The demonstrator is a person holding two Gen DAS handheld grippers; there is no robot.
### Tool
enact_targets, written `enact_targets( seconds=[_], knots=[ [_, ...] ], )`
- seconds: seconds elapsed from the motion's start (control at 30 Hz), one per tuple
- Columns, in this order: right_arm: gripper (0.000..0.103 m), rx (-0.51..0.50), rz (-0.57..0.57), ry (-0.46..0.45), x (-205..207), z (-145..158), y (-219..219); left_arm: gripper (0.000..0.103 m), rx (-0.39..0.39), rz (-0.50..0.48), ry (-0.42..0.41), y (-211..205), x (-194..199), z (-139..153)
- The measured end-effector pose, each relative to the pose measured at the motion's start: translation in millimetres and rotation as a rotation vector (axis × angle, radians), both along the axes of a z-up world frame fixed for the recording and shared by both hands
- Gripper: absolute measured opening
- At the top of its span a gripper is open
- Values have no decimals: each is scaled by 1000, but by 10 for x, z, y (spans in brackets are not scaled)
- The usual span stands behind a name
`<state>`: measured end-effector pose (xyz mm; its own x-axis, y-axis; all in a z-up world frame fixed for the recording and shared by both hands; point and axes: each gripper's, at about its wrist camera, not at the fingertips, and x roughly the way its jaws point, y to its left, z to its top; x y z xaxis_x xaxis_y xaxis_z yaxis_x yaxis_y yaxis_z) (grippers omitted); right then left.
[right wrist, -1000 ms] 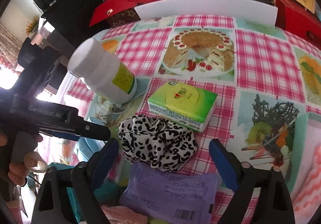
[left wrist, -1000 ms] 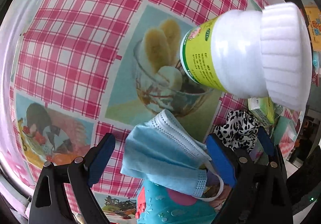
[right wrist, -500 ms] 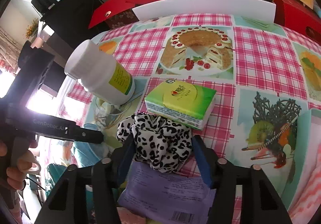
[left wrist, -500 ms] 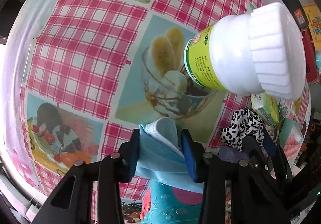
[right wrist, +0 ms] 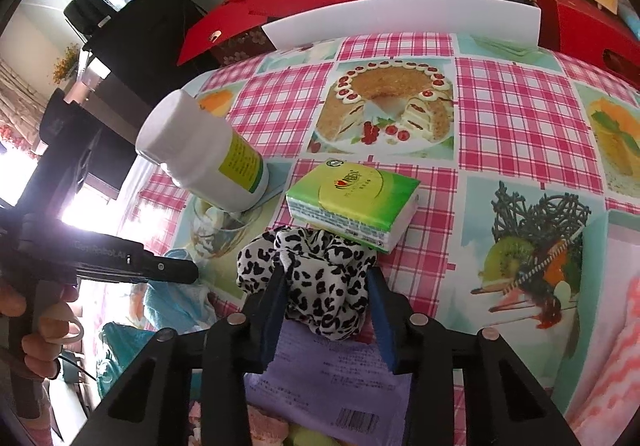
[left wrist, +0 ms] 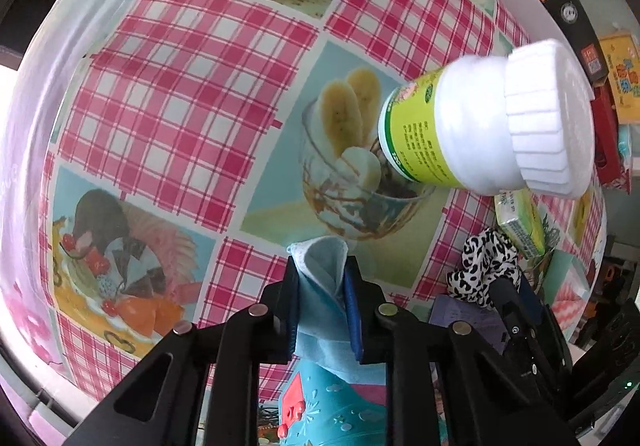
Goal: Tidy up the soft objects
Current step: 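Lift the blue mask with the left tool while the right tool carries the scrunchie toward the tray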
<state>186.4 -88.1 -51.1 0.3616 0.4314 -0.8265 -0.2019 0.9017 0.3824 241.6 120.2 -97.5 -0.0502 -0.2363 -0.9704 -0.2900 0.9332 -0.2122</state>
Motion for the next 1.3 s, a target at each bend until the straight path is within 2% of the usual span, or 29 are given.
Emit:
enact_targets(
  seconds=[0.27,0.4,0.5,0.63,0.77,1.03,1.2,1.3],
  knots=[
    [36,16,-10,-8,-26,68,-33,19,-38,73,-57,358,-62,266],
    [36,33,-13,-13,-55,145,-68,19,-60,105,-89,464,-54,632],
    [36,28,-18,-18,-79,204,-89,19,-82,132,-124,583,-118,802],
    [36,42,-32,-45,-146,327,-158,19,-98,180,-203,746,-280,1069],
    [36,54,-52,-86,-248,496,-262,19,-93,182,-303,774,-474,1424],
    [36,30,-142,-166,-466,860,-618,19,-38,100,-513,357,-822,2083],
    [36,8,-230,-214,-647,1062,-974,19,-80,45,-580,-118,-885,2108],
    [36,-7,-297,-240,-767,1171,-1246,19,-65,0,-626,-378,-960,2211]
  ],
)
